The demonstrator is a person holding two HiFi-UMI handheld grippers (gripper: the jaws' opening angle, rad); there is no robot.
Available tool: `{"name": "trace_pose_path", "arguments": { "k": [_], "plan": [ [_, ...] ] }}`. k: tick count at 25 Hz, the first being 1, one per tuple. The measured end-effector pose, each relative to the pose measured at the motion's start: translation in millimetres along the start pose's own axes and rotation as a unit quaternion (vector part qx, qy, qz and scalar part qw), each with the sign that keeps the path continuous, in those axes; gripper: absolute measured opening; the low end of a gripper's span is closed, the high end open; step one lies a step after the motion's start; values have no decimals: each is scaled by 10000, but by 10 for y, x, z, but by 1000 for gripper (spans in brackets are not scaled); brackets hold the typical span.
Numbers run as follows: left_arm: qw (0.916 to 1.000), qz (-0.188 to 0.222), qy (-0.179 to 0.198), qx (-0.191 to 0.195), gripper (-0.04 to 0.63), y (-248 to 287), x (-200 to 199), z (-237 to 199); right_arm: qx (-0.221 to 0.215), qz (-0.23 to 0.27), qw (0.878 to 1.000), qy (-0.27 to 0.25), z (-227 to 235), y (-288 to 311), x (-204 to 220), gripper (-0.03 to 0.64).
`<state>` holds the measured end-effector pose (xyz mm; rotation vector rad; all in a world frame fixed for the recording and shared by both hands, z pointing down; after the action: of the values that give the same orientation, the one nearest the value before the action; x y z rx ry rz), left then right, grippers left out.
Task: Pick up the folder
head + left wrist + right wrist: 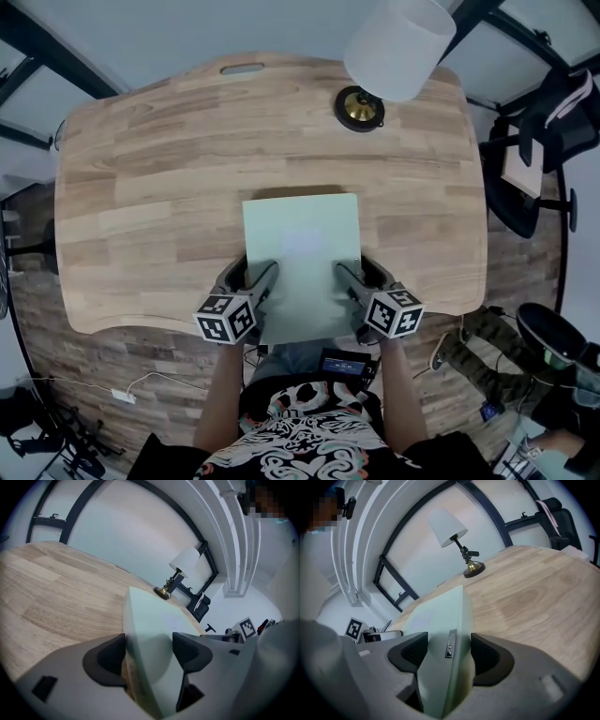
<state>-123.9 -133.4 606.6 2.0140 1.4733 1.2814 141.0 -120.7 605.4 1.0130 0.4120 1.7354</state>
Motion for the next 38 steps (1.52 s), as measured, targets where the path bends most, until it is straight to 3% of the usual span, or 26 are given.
{"name": "trace_pose_path", "arguments": {
  "k": [9,15,23,29,38],
  "plan": [
    [10000,-13,-19,-1,296,12,-2,-2,89,-222,9997,29,1,32,-27,270],
    [9999,14,-84,-62,295,6,-1,-8,166,5,9999,46,-23,44,9,270],
    [9998,-20,-148,-139,295,1,-25,21,136,-93,9998,112,-30,42,-14,270],
    [9998,-119,-100,-154,295,1,-22,60,218,-106,9996,135,-42,-3,19,270],
    [9999,42,-11,-140,295,-54,-109,199,248,58,9996,140,-73,-144,-40,270]
  ]
}}
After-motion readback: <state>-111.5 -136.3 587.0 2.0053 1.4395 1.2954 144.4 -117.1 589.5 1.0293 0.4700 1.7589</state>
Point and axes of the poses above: the fingertips, and each gripper's own axes: y forward along the fingers, z to its right, x out of its underside, the point moved 7 cm from there along -y, backward along the fingers, and after that the axes turned 13 degrees about -z, right-handed, at the moved point
